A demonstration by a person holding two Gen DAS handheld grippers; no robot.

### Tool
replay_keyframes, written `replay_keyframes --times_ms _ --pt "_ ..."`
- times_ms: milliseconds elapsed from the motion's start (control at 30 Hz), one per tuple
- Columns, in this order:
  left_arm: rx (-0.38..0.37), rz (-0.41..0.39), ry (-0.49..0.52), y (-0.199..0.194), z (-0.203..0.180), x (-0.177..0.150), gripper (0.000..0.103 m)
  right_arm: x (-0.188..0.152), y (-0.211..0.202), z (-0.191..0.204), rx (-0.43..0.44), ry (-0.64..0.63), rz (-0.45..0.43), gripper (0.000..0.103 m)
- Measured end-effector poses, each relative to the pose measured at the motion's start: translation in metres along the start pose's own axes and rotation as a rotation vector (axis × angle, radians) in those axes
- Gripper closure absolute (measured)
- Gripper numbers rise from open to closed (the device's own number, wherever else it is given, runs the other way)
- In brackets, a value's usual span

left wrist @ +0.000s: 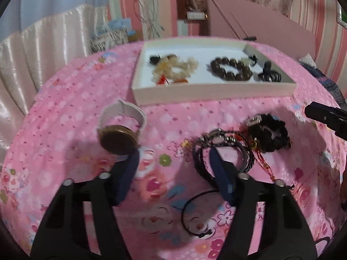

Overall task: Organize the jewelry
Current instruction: 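Grasp the black braided leather bracelet with the left gripper while the right grasps the black scrunchie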

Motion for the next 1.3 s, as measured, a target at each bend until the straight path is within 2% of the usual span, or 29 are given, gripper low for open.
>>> replay_keyframes --times_ms 100,167,200,233,267,400,567,633,667,700,800,967,1167,1300 --pt "-0.037 0.024 0.009 0.010 -0.008 0.000 0.048 -0.001 0.004 0.008 0.009 -0.008 0.005 0.060" --pt "-0.057 0.047 0.011 0.018 -0.015 -0.004 0.066 -0.002 0.010 0.016 0.015 -0.025 0.015 0.060" --pt "-0.048 0.046 0.012 0.020 -0.014 -0.004 0.069 -0.003 0.012 0.020 0.014 -0.033 0.021 0.060" --pt "-0.040 0.041 0.004 0.020 -0.012 -0.002 0.085 -0.005 0.017 0.024 0.015 -0.046 0.033 0.060" --pt "-0.033 0.040 -0.002 0.020 -0.010 -0.002 0.096 -0.006 0.020 0.027 0.014 -0.055 0.040 0.060" --pt "-0.003 0.032 -0.050 0.017 0.012 -0.003 0.097 -0.011 0.033 0.041 0.028 -0.079 0.072 0.060" --pt "-0.011 0.021 -0.069 0.011 0.018 -0.005 0.097 -0.026 0.051 0.050 0.024 -0.116 0.150 0.062" --pt "-0.015 0.017 -0.070 0.010 0.018 -0.005 0.097 -0.026 0.051 0.053 0.017 -0.149 0.156 0.071" --pt "-0.017 0.015 -0.071 0.010 0.018 -0.005 0.097 -0.026 0.050 0.051 0.007 -0.160 0.157 0.087" --pt "-0.015 0.015 -0.073 0.010 0.018 -0.005 0.097 -0.025 0.049 0.046 -0.013 -0.174 0.156 0.092" --pt "-0.011 0.005 -0.079 0.004 0.024 -0.007 0.097 -0.022 0.040 0.018 -0.060 -0.130 0.139 0.095" --pt "-0.023 -0.024 -0.114 -0.006 0.033 -0.008 0.097 -0.014 0.022 -0.017 -0.064 -0.043 0.088 0.095" --pt "-0.036 -0.070 -0.138 -0.020 0.039 0.005 0.098 0.010 -0.004 -0.024 -0.046 -0.005 -0.004 0.095" --pt "-0.057 -0.126 -0.142 -0.034 0.041 0.023 0.098 0.029 -0.018 -0.021 -0.053 -0.037 -0.066 0.095"
Point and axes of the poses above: each gripper's, at about its wrist camera, not at the fingertips, and y roughly the way its jaws point, z to its left, x to its top, the point moved 10 cm from there along y, roughly the way its jaws point, and after that the axes turned 9 degrees about -z, right-handed, at the moved point
